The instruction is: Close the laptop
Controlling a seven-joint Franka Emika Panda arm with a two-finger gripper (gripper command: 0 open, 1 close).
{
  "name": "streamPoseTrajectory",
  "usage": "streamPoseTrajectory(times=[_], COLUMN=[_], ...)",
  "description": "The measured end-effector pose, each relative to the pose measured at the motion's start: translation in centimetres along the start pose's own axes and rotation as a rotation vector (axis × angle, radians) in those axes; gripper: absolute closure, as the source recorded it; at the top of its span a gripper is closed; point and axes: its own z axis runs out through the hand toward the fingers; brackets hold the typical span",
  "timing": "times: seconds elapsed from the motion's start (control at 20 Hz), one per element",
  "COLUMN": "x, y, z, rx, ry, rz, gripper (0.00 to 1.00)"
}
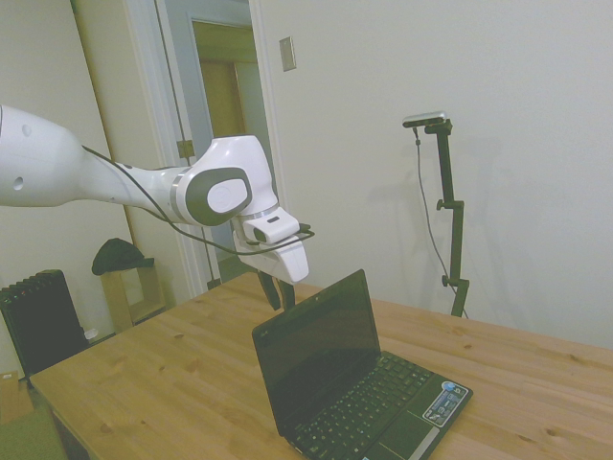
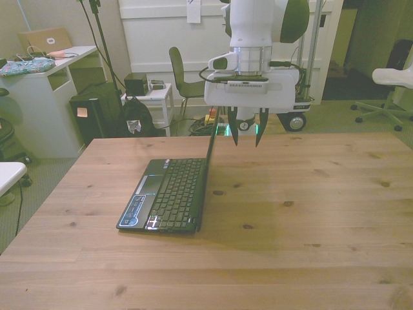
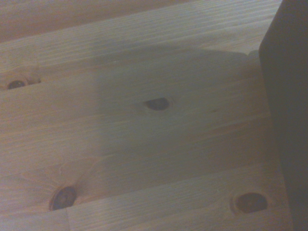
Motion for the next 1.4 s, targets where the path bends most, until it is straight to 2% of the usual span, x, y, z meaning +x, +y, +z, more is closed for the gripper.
streamPoseTrajectory(times=[0.25,0.55,0.95,1.25,1.4], x=[0.8,2.0,7.5,11.3,12.9], y=[1.3,4.9,10.7,15.1,16.9], z=[-0.6,-1.5,-0.7,0.7,2.8], rx=[-0.007,-0.012,-0.032,-0.057,-0.076], ry=[-0.007,-0.013,-0.015,-0.018,-0.025], rz=[0.028,0.081,0.142,0.173,0.185], gripper=[1.0,1.0,1.0,1.0,1.0])
